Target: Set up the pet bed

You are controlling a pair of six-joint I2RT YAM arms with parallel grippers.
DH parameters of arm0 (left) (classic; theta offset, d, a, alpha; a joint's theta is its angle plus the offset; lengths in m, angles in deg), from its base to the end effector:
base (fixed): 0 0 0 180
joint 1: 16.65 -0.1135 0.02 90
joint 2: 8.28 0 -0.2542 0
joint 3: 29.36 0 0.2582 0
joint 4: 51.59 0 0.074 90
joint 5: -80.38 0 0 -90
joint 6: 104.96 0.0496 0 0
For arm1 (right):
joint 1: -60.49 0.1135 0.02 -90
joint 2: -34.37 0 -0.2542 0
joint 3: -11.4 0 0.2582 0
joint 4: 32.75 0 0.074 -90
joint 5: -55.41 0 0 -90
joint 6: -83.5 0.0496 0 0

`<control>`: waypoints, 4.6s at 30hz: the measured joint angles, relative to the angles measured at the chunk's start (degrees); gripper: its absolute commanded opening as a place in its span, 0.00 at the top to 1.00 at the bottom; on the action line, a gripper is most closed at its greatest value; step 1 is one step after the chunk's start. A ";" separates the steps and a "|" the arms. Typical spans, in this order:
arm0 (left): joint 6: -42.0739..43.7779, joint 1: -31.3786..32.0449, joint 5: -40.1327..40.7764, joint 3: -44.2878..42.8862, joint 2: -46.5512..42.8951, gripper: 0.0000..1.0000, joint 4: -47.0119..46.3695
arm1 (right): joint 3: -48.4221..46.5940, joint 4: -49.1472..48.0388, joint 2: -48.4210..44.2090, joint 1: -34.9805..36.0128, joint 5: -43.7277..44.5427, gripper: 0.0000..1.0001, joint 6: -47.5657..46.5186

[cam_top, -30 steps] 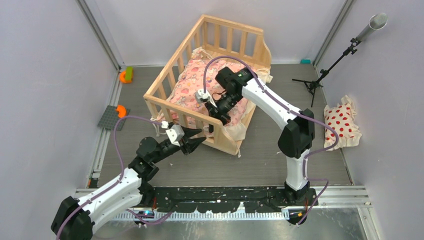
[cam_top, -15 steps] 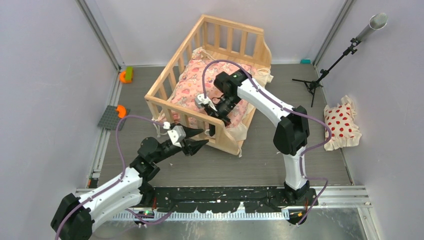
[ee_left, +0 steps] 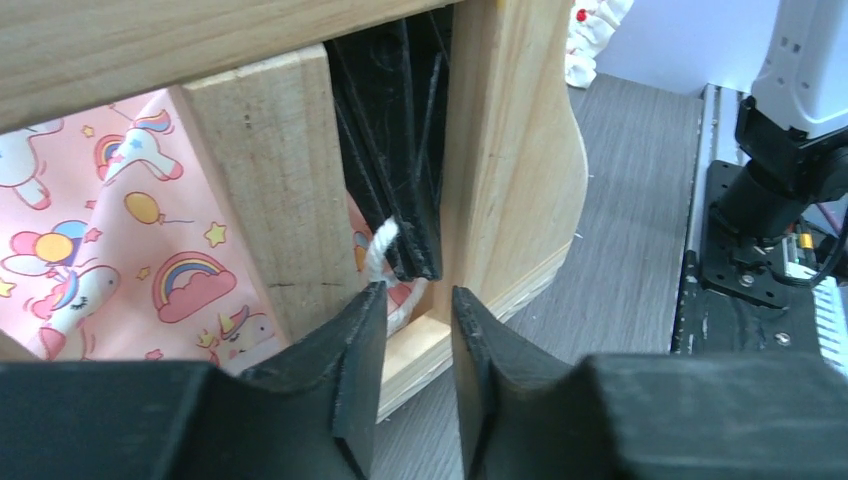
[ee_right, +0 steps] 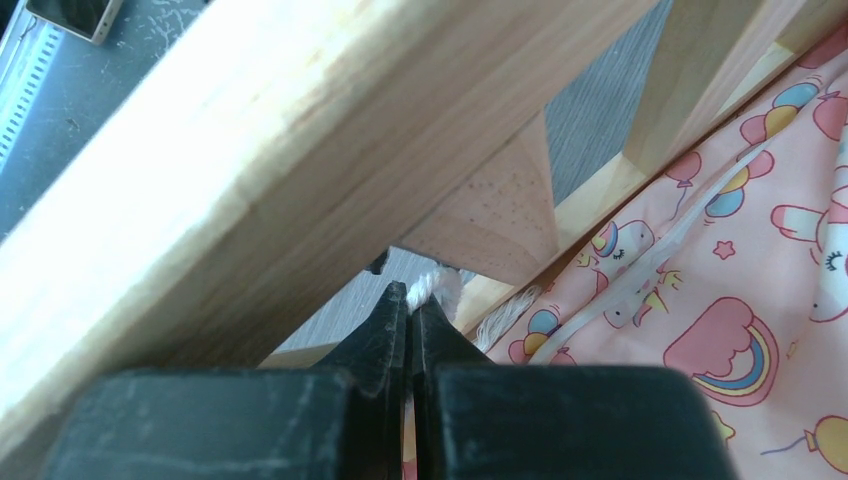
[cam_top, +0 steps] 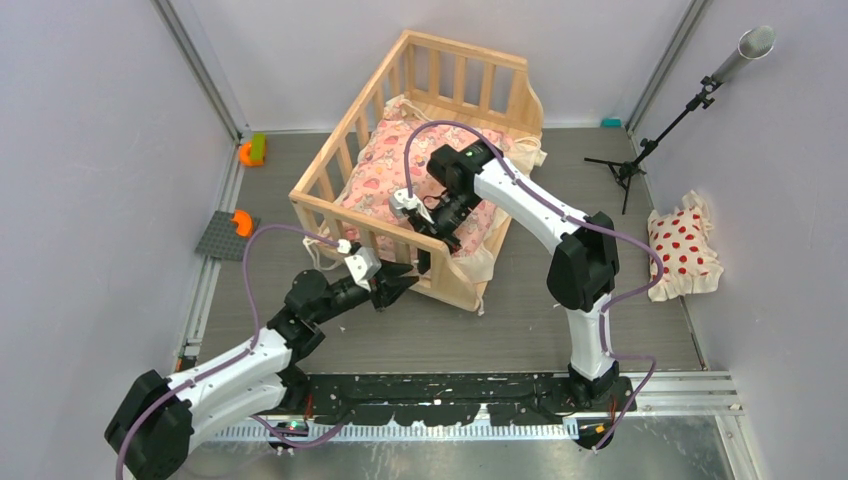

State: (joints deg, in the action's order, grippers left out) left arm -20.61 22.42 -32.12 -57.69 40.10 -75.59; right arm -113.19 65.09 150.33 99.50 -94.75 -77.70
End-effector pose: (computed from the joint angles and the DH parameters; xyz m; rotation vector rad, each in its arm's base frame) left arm 0.1536 -0.1491 0.2233 0.7589 1.3837 -0.9131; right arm 0.2743 0.2776 0.2821 -2.0508 1.4182 1.3828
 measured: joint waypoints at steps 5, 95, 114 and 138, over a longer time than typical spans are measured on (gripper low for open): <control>-0.02 0.70 -0.66 0.00 0.07 0.54 0.00 | 0.13 -0.13 0.00 0.00 -0.20 0.99 0.00; 1.73 4.09 10.73 7.76 -24.68 0.65 13.75 | -11.54 1.62 3.98 9.90 3.91 0.99 -11.23; 1.01 4.79 12.37 8.09 -24.35 0.60 12.55 | -11.54 1.84 3.98 9.88 4.13 0.99 -11.13; 1.31 5.01 11.82 8.09 -26.38 0.84 13.86 | -11.54 1.77 4.04 9.86 4.11 0.99 -10.93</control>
State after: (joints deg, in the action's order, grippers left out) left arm -19.29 27.43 -20.30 -49.60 13.72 -61.73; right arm -124.73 66.86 154.37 109.36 -90.64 -88.63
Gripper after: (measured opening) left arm 0.269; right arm 0.053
